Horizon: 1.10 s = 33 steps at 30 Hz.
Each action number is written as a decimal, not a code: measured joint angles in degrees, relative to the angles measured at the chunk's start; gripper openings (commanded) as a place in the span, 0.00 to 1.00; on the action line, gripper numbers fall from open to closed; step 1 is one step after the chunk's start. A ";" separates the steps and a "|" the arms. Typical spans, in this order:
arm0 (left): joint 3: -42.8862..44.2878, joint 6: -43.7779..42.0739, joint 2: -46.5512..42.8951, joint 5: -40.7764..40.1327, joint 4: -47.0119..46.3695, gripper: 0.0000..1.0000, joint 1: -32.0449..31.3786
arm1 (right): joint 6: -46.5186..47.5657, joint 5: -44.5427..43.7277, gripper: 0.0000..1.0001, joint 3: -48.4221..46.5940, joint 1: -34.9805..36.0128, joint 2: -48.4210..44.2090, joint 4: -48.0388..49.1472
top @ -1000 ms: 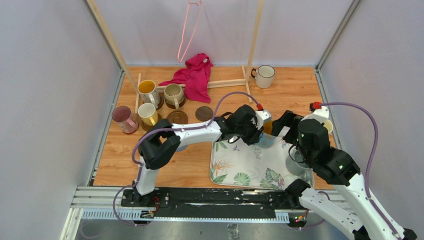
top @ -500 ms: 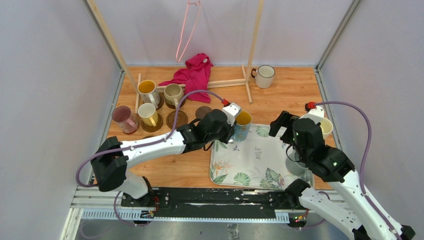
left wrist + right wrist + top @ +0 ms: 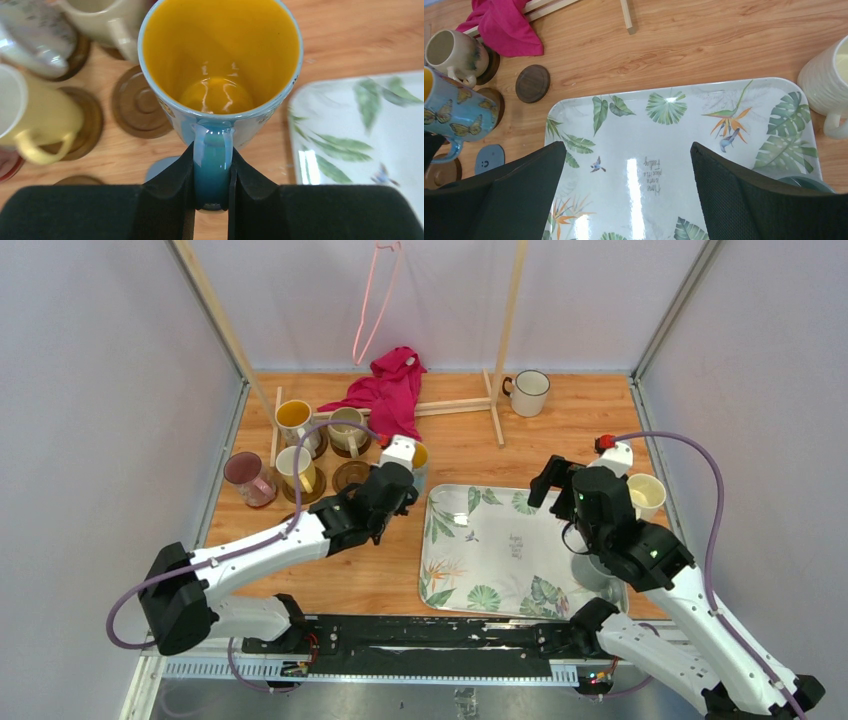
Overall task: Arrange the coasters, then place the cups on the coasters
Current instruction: Pick up the cup from the tray, then place the cup on the coaster.
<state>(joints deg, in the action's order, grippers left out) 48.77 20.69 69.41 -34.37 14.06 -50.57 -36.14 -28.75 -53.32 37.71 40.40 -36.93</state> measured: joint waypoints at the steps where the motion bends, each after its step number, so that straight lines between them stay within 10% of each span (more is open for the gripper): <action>1: -0.57 0.46 -0.61 -1.09 0.44 0.00 1.55 | 0.02 0.31 1.00 0.02 0.00 0.24 0.20; 33: -5.31 7.10 5.11 -6.14 -5.38 0.00 15.65 | 0.31 3.82 1.00 0.52 0.00 1.77 1.38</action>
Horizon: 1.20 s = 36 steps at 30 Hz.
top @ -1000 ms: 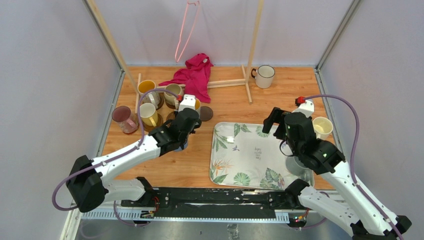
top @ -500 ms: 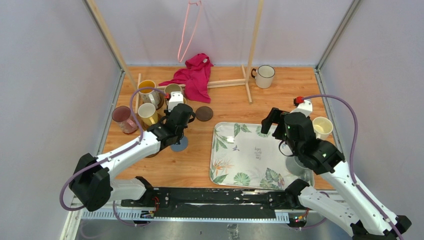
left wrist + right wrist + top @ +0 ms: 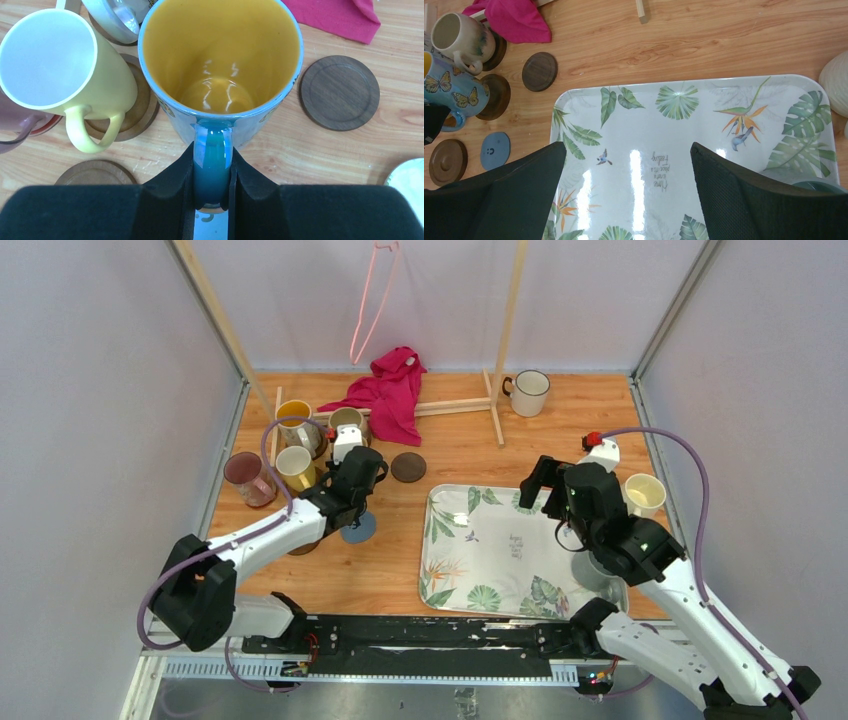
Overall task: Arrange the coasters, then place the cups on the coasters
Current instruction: Place the cup on the coaster.
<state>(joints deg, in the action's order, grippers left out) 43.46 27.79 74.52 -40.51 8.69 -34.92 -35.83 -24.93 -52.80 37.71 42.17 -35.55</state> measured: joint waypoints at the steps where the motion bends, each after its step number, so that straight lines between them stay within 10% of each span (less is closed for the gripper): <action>1: -0.17 -0.04 0.26 0.17 -0.50 0.00 0.28 | 0.02 0.07 1.00 0.00 0.00 0.04 0.00; 27: -4.22 -0.26 3.02 2.38 -8.07 0.00 2.54 | 0.35 1.03 1.00 0.39 0.00 0.22 0.04; 36: -6.12 0.59 2.78 2.38 -10.40 0.23 2.54 | 0.37 1.42 1.00 0.74 0.00 0.50 0.42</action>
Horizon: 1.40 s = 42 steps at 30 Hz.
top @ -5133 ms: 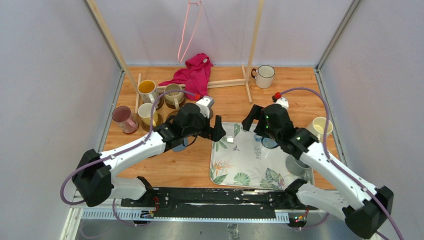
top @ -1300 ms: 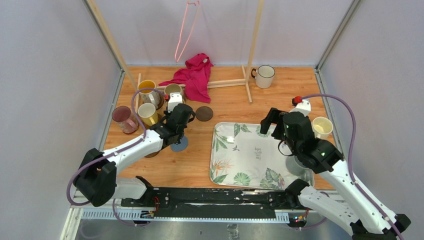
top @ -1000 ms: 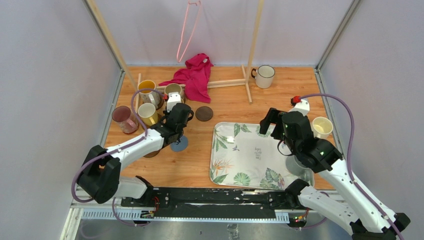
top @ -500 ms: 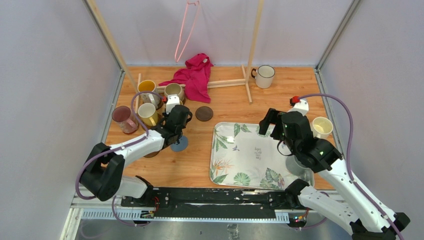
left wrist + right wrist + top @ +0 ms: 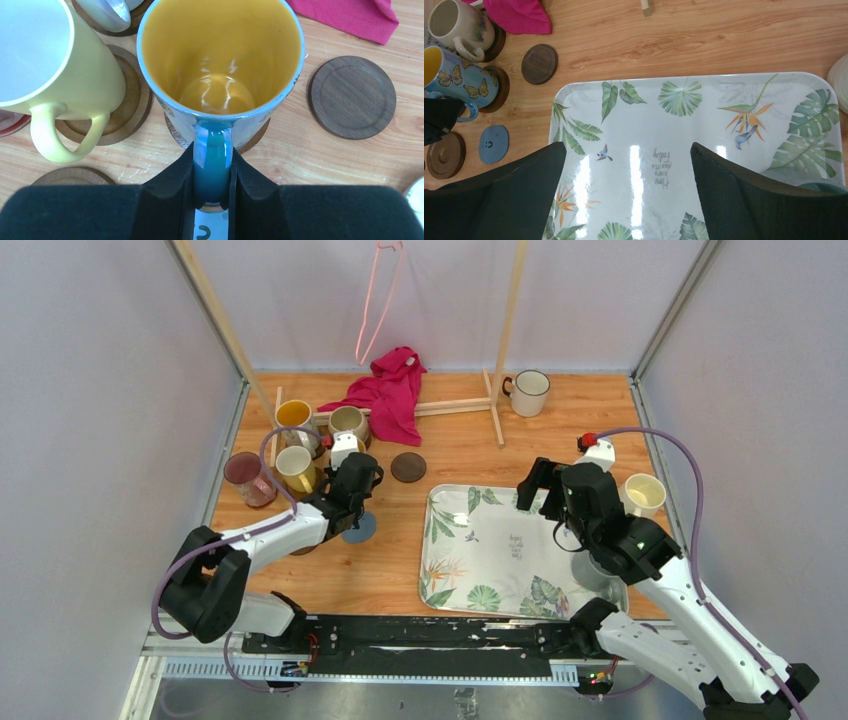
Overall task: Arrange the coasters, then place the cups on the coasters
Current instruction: Place the cup on the coaster.
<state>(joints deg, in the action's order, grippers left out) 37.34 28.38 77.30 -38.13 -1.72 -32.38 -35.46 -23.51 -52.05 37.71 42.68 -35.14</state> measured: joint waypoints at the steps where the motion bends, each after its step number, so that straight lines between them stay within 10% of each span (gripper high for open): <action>1: -0.31 0.24 -0.07 0.00 -0.20 0.26 0.00 | 0.00 0.02 1.00 0.00 0.00 0.02 0.02; 25: -0.92 3.61 -9.38 3.21 6.03 0.99 0.02 | -0.04 0.46 1.00 0.02 0.00 0.68 0.85; 42: 3.17 1.09 -19.67 18.23 15.98 1.00 0.00 | -4.37 -5.03 1.00 1.38 0.00 1.62 0.20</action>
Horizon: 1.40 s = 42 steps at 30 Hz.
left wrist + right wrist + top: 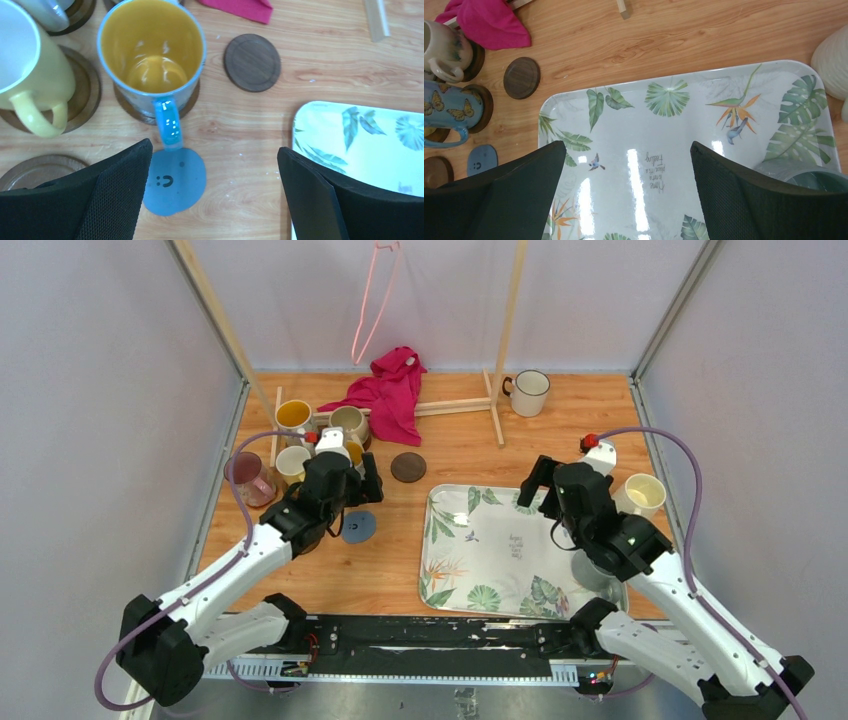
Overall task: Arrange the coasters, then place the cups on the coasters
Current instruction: Place the cup on the coaster, then pick up the cup from the tray.
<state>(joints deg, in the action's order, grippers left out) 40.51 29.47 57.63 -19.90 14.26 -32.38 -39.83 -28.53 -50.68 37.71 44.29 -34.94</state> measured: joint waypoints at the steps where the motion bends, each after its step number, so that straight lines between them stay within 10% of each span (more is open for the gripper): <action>1: 0.98 -0.57 0.00 1.31 0.74 1.00 0.02 | -0.44 -0.31 1.00 0.00 -0.04 0.35 -0.22; 22: 7.50 -4.48 0.81 14.38 4.46 1.00 0.02 | -7.06 7.85 1.00 8.26 -29.88 -2.29 -11.63; 42: 7.52 -4.87 1.86 16.02 4.94 1.00 -0.15 | -8.37 23.96 1.00 14.58 -30.58 1.99 -5.25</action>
<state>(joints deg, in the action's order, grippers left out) 48.03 24.60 59.48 -3.88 19.20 -32.53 -48.21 -4.58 -36.10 7.14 46.28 -40.18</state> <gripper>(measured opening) 0.999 0.999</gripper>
